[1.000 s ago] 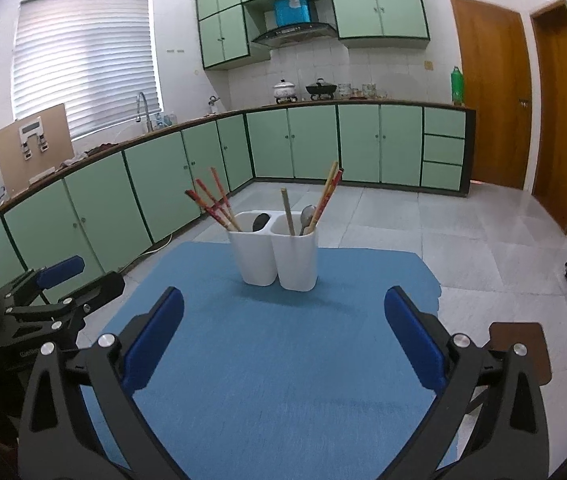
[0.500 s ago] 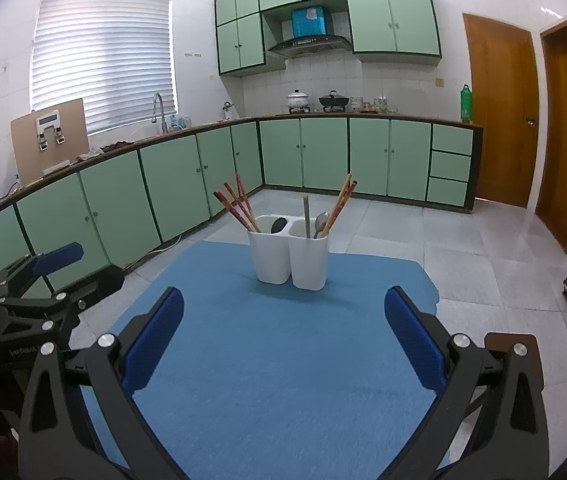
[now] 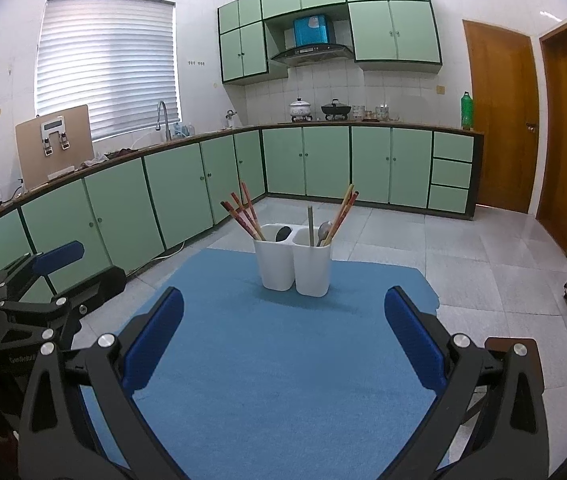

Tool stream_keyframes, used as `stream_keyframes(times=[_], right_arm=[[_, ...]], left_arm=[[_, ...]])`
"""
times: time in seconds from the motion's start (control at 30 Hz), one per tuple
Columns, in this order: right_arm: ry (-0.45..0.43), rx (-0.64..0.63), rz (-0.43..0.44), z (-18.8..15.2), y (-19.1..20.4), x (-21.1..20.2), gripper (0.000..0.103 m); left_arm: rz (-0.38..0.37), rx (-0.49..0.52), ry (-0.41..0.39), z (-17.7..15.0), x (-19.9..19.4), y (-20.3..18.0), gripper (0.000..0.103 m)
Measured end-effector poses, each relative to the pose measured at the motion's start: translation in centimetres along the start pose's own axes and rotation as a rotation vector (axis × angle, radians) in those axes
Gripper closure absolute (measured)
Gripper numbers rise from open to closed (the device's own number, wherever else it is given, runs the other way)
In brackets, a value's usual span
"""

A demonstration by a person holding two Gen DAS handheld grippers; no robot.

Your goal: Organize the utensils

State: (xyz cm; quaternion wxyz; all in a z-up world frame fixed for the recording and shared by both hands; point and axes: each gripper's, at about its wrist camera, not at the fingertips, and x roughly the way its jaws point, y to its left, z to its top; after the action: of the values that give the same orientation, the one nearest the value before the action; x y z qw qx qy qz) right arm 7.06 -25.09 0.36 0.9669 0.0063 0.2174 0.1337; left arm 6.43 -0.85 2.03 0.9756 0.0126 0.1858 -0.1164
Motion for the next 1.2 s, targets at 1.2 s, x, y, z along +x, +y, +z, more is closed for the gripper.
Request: stream_keyframes(times=[1.2], right_arm=[[-0.007,-0.017,0.002,0.0,1.2,-0.9,0.005]], left_arm=[[0.0,-0.011,-0.032,-0.2,-2.0,0.5,0.006]])
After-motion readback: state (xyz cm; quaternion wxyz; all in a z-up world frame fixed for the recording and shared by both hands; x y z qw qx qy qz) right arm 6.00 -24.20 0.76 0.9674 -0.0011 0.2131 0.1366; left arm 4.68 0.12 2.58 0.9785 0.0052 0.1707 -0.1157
